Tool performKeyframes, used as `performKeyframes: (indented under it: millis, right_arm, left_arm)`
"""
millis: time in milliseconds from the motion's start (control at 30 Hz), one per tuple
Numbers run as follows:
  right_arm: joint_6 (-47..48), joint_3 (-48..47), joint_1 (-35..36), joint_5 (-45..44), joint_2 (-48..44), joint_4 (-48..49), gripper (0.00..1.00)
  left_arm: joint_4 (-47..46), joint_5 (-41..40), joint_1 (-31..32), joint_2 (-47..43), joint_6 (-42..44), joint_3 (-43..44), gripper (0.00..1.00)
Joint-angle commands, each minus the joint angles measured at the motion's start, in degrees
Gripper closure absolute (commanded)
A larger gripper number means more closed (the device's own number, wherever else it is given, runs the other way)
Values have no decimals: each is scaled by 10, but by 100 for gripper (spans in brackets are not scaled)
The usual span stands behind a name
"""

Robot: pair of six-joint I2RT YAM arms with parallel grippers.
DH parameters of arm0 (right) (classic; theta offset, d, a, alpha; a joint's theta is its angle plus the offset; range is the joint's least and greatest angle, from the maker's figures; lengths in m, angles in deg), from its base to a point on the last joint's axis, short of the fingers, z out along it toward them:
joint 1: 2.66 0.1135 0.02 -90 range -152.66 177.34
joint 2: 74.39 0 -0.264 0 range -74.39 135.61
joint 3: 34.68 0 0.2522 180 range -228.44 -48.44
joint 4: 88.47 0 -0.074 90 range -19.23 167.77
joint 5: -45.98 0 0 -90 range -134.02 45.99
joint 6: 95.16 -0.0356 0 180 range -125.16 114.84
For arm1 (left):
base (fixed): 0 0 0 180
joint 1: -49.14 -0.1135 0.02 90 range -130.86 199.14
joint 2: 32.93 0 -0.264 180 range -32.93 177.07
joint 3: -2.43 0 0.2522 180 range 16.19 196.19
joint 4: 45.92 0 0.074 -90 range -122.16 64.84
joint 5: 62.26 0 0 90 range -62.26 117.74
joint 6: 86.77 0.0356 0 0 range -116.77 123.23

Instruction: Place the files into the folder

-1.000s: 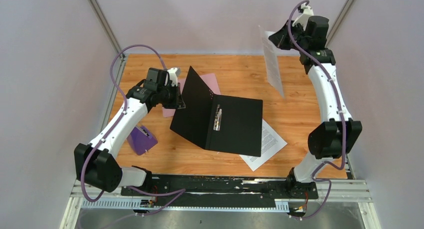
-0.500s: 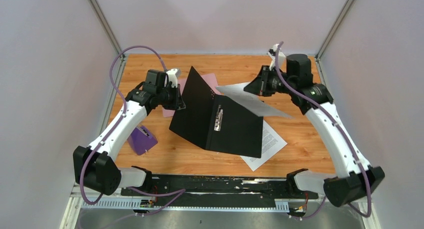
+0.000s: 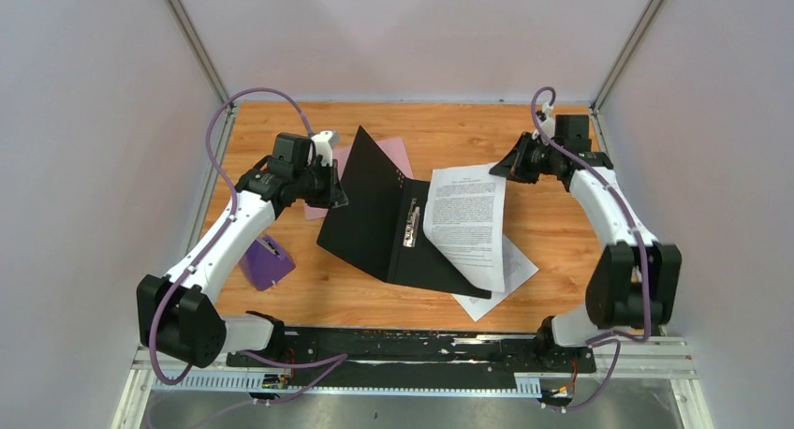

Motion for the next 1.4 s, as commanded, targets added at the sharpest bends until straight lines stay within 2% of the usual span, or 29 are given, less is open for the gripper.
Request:
performKeyframes:
  millis: [0, 167, 400, 633, 933, 1367]
  right_arm:
    - [103, -19, -3, -53, 106, -23, 100]
    - [154, -18, -3, -137, 191, -15, 100]
    - [222, -25, -3, -197, 202, -7, 100]
    - [207, 24, -3, -88, 182, 93, 100]
    - [94, 59, -2, -55, 204, 185, 100]
    - [51, 53, -3, -10, 253, 226, 100]
  left_arm:
    - [-13, -14, 1, -14, 28, -7, 100]
    - [-14, -13, 1, -12, 27, -9, 100]
    - [-15, -12, 1, -10, 27, -7, 100]
    - [-16, -5, 1, -7, 24, -8, 100]
    - [-17, -4, 1, -9, 23, -10, 100]
    - [-17, -2, 1, -9, 22, -10, 100]
